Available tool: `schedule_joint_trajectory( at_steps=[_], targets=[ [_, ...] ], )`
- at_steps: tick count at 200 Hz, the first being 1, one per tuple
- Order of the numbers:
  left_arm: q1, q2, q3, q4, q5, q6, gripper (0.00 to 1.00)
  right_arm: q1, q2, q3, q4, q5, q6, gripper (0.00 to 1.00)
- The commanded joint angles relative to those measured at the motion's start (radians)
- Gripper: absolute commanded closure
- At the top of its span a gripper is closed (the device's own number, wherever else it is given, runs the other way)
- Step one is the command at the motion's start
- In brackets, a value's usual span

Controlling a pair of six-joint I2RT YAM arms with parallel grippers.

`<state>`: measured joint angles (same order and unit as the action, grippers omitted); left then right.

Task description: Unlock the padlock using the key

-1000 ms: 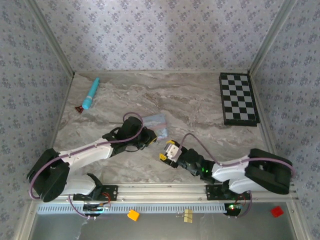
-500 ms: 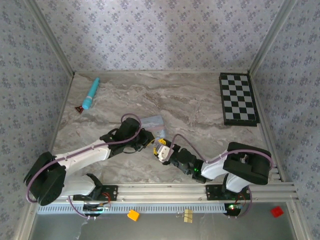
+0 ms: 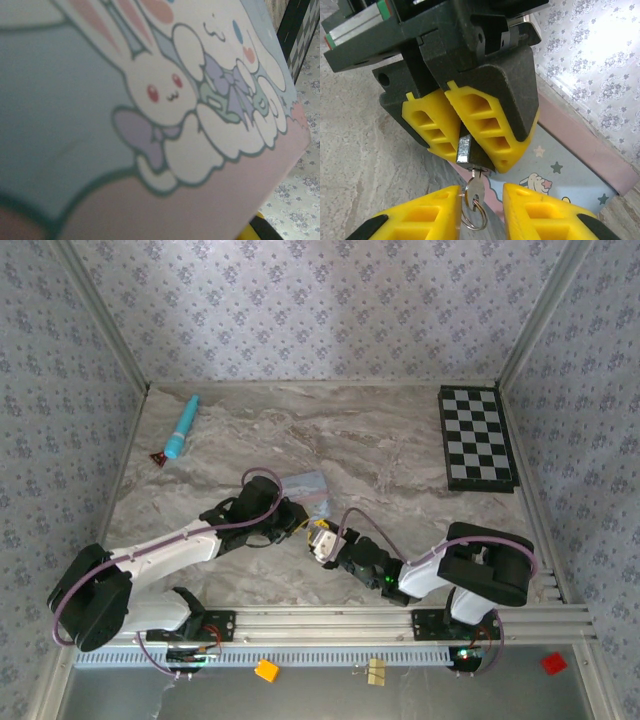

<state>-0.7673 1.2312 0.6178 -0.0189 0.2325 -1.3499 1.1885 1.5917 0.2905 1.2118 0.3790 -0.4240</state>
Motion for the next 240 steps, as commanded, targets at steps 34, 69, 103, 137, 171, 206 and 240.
schedule_joint_trajectory(
  at_steps=[34, 69, 103, 137, 171, 206, 240],
  targets=[
    [-0.004, -0.035, -0.003, 0.072, 0.013, 0.020, 1.00, 0.001, 0.033, 0.038, 0.019, 0.024, 0.052, 0.78],
    [-0.010, -0.039, -0.004, 0.080, 0.004, 0.017, 1.00, -0.004, 0.033, 0.042, 0.007, 0.035, 0.066, 0.81],
    [-0.016, -0.041, -0.003, 0.086, 0.004, 0.018, 1.00, -0.011, 0.039, 0.050, -0.005, 0.070, 0.083, 0.81],
    [-0.017, -0.041, -0.007, 0.099, 0.005, 0.020, 1.00, -0.015, 0.040, 0.066, -0.035, 0.086, 0.103, 0.82],
    [-0.021, -0.044, -0.003, 0.099, 0.003, 0.026, 1.00, -0.021, 0.040, 0.074, -0.060, 0.073, 0.134, 0.85],
    [-0.020, -0.042, -0.001, 0.097, 0.001, 0.034, 1.00, -0.032, 0.011, 0.078, -0.118, 0.022, 0.197, 0.94],
    [-0.021, -0.038, 0.008, 0.098, -0.002, 0.074, 1.00, -0.122, -0.109, 0.063, -0.295, -0.205, 0.478, 1.00]
  ],
)
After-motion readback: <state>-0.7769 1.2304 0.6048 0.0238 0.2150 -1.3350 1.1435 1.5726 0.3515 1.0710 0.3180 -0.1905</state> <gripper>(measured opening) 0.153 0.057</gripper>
